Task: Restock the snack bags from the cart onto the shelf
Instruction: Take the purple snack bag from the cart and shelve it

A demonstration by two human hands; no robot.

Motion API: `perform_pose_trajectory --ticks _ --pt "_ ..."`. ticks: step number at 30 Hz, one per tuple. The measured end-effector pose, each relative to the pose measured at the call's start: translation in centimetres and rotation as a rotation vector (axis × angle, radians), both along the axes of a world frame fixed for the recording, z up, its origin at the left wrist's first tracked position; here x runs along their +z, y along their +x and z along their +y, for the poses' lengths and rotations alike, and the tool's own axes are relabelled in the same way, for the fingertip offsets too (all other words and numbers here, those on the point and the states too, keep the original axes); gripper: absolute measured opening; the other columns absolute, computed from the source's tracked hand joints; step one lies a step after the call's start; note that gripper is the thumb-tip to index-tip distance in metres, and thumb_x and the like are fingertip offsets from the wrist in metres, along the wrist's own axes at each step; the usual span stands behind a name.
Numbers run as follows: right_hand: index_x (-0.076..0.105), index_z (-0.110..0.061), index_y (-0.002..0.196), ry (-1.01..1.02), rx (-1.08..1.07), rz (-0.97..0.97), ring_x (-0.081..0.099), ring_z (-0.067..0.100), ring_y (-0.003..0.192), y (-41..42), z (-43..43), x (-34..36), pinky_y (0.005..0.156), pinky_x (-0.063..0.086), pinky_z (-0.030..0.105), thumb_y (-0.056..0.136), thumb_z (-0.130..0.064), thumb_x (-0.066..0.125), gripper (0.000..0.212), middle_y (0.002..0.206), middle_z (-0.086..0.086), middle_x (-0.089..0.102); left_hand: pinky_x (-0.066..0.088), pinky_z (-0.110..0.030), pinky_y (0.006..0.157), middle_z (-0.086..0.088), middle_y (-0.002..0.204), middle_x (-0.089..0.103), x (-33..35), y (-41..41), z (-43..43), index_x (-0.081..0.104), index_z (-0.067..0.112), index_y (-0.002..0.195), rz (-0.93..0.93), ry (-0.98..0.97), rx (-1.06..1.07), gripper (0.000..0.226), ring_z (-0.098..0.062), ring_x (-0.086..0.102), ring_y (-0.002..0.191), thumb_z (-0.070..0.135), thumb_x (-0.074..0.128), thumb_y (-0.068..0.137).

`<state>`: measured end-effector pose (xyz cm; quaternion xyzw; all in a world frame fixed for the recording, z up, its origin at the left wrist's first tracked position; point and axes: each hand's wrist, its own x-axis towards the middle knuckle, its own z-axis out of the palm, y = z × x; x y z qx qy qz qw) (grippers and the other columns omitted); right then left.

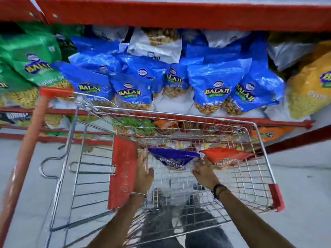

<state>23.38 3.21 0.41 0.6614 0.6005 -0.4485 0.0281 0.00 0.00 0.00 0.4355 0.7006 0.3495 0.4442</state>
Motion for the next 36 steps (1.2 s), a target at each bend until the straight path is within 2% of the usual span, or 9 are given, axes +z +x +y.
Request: perform_pose_trajectory --ticks 3,6,10,13,16,20,22,31,36 --pt "0.041 0.002 0.128 -0.050 -0.107 0.054 0.054 0.026 0.086 -1.2 1.2 -1.5 0.069 0.038 0.031 0.093 -0.011 0.042 0.037 0.116 0.021 0.059 0.034 -0.048 0.111 -0.014 0.153 0.028 -2.8 0.4 0.9 0.022 0.012 0.143 -0.014 -0.132 0.030 0.071 -0.029 0.032 0.139 -0.001 0.050 0.079" --pt "0.047 0.002 0.116 0.000 -0.244 0.064 0.051 0.029 0.078 -2.3 2.1 -3.1 0.064 0.038 0.035 0.093 -0.005 0.037 0.027 0.104 0.023 0.060 0.032 -0.035 0.107 -0.014 0.151 0.031 -4.7 0.9 2.0 0.025 0.008 0.141 -0.057 -0.244 0.018 0.067 -0.030 0.032 0.138 -0.015 0.045 0.082" --pt "0.056 0.004 0.105 0.035 -0.394 0.069 0.055 0.034 0.074 -2.3 1.8 -6.1 0.061 0.044 0.042 0.091 -0.008 0.044 0.022 0.098 0.027 0.064 0.043 -0.052 0.099 -0.022 0.134 0.052 -8.7 0.3 3.1 0.044 0.005 0.130 -0.074 -0.240 0.015 0.049 -0.033 0.049 0.124 0.002 0.056 0.083" --pt "0.059 0.008 0.098 0.111 -0.472 0.051 0.060 0.040 0.077 -2.6 1.7 -6.5 0.060 0.046 0.042 0.087 -0.001 0.048 0.018 0.090 0.028 0.067 0.047 -0.038 0.088 -0.016 0.109 0.064 -9.2 0.3 3.8 0.056 -0.003 0.113 -0.115 -0.288 0.063 0.045 -0.022 0.059 0.104 0.024 0.067 0.078" --pt "0.064 0.005 0.095 0.215 -0.467 0.032 0.063 0.034 0.072 -3.1 1.7 -6.6 0.055 0.039 0.026 0.082 0.006 0.048 0.021 0.085 0.022 0.070 0.044 -0.024 0.072 -0.007 0.075 0.062 -8.8 0.3 4.6 0.061 -0.014 0.091 -0.045 -0.273 0.090 0.015 -0.006 0.057 0.072 -0.003 0.059 0.081" --pt "0.066 -0.002 0.095 0.372 -0.486 0.106 0.062 0.023 0.075 -4.2 1.3 -4.8 0.064 0.046 0.028 0.085 -0.002 0.053 0.016 0.096 0.014 0.070 0.042 -0.031 0.068 0.001 0.073 0.064 -7.7 -0.5 4.7 0.064 0.010 0.076 -0.084 -0.192 0.078 0.000 -0.013 0.054 0.074 0.009 0.064 0.076" --pt "0.066 -0.004 0.091 0.417 -0.494 0.137 0.061 0.022 0.076 -4.8 1.0 -3.2 0.067 0.051 0.034 0.086 -0.007 0.056 0.011 0.094 0.013 0.070 0.040 -0.034 0.064 -0.004 0.068 0.053 -7.5 -1.5 4.6 0.053 0.015 0.063 -0.079 -0.184 0.124 0.020 -0.014 0.044 0.070 0.023 0.065 0.076" --pt "0.058 -0.023 0.094 0.671 -0.496 0.358 0.059 0.020 0.070 -5.6 -0.5 9.0 0.064 0.052 0.038 0.088 -0.013 0.055 0.012 0.088 0.001 0.064 0.036 -0.036 0.061 0.011 0.055 0.046 7.2 -2.2 5.1 0.046 0.017 0.055 -0.137 0.159 0.179 0.028 -0.013 0.040 0.060 0.026 0.064 0.075" --pt "0.055 -0.035 0.079 0.800 -0.556 0.535 0.055 0.008 0.068 -4.5 1.8 16.9 0.067 0.049 0.040 0.086 -0.029 0.057 0.009 0.077 -0.004 0.061 0.047 -0.053 0.068 -0.003 0.063 0.051 16.9 -1.6 6.8 0.052 0.024 0.058 -0.233 0.343 0.221 0.021 -0.025 0.048 0.066 0.034 0.066 0.071"
